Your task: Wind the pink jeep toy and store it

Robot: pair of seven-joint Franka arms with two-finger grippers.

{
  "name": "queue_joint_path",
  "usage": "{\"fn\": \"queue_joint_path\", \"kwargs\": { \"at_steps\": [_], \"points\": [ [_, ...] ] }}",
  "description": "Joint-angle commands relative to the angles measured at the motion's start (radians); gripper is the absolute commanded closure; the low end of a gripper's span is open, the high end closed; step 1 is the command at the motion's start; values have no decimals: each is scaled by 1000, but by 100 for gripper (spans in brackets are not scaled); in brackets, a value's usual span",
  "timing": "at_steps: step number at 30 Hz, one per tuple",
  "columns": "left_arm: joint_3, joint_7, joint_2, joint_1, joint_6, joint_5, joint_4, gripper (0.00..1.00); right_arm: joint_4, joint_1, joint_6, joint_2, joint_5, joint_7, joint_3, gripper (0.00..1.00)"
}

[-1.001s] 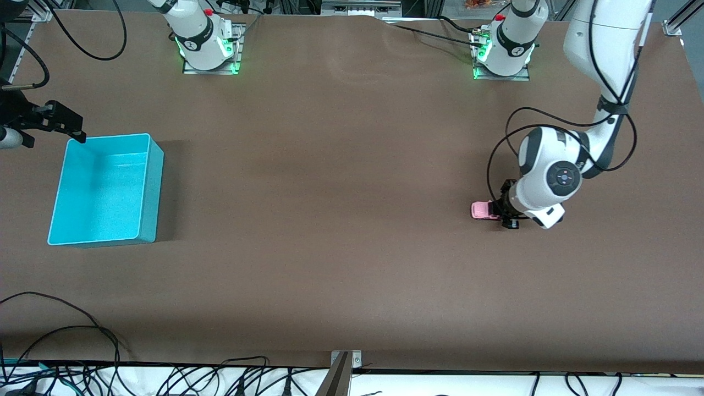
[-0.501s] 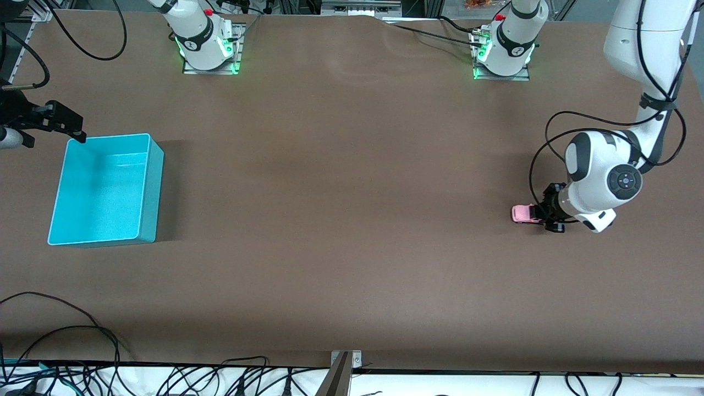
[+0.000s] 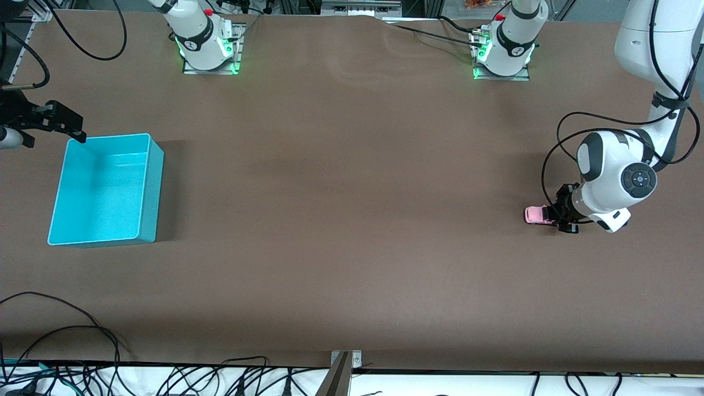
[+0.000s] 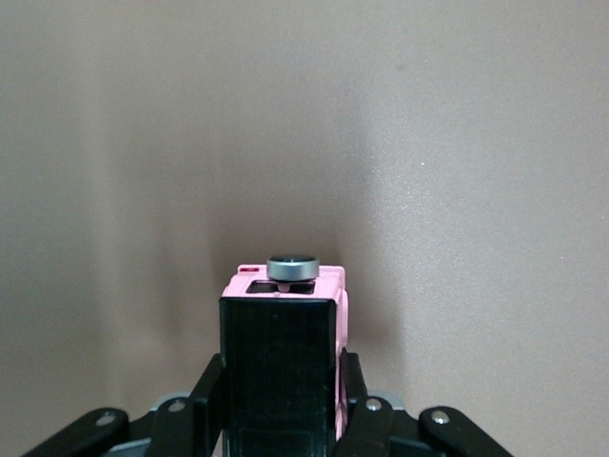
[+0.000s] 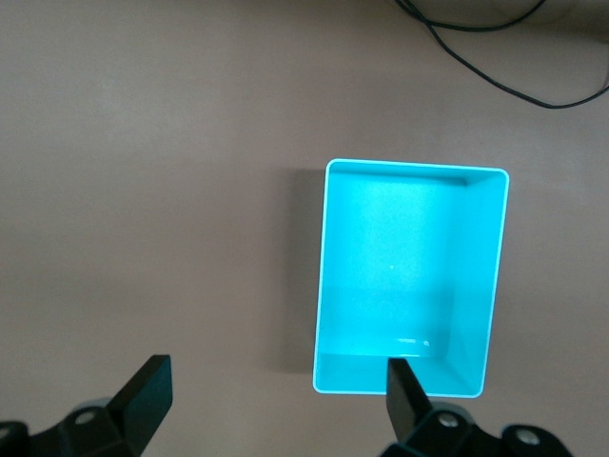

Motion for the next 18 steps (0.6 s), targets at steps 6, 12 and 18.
{"fn": "queue_joint_path", "kwargs": {
  "at_steps": [6,12,18],
  "points": [
    [-9,16,2,10,-149,33,133,0,18,5,-18,3,-21,5,2,0],
    [-14,34,-44,-3,-330,24,212,0,18,5,-18,3,-21,5,2,0],
    [-46,80,-113,-1,-375,22,228,0,18,5,-16,3,-21,5,2,0]
  ]
}}
